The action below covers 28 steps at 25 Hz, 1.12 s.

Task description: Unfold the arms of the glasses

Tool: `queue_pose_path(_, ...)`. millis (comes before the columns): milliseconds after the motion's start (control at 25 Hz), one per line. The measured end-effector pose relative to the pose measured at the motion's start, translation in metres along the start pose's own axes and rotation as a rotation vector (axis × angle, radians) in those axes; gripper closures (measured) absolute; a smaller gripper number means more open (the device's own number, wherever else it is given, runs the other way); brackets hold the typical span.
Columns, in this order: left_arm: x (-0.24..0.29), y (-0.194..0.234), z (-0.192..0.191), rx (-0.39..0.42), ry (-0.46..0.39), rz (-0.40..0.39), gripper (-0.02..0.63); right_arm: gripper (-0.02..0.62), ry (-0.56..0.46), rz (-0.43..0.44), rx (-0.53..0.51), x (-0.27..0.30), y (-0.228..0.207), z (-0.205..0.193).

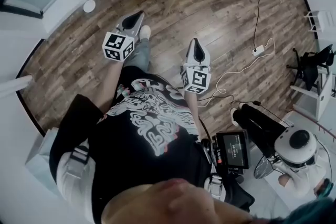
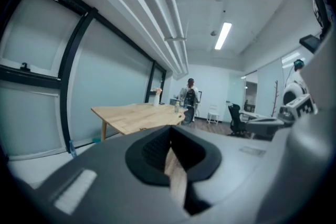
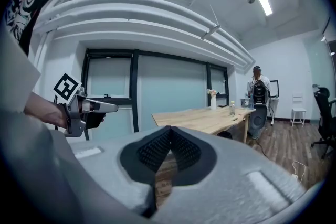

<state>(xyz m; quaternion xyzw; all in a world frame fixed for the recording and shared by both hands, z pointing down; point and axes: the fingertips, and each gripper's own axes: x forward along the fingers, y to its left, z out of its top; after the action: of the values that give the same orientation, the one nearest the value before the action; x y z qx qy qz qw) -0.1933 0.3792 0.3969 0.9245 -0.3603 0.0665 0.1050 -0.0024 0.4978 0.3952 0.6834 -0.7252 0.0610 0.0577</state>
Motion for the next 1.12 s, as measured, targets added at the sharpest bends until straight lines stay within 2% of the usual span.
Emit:
queue_pose_path(160,0.063,0.043,0.009,-0.019,0.021,-0.006,0.617,0.597,0.028,-0.011,0.004,0.07,-0.018,0.006)
queue_pose_path(360,0.138,0.104,0.042,0.009,0.011,-0.018,0.617,0.597,0.055,-0.007,0.016,0.165,-0.03,0.026)
queue_pose_path(640,0.227,0.179,0.06,0.007,0.051,-0.054,0.617,0.595,0.094,-0.02,0.013,0.278,-0.044,0.041)
queue_pose_path(880,0.277,0.215,0.062,0.014,0.084,-0.089,0.617,0.597,0.107,-0.07,0.029,0.329,-0.063,0.042)
queue_pose_path(1120,0.301,0.22,0.058,0.014,0.117,-0.117,0.617,0.595,0.142,-0.097,0.034,0.341,-0.075,0.038)
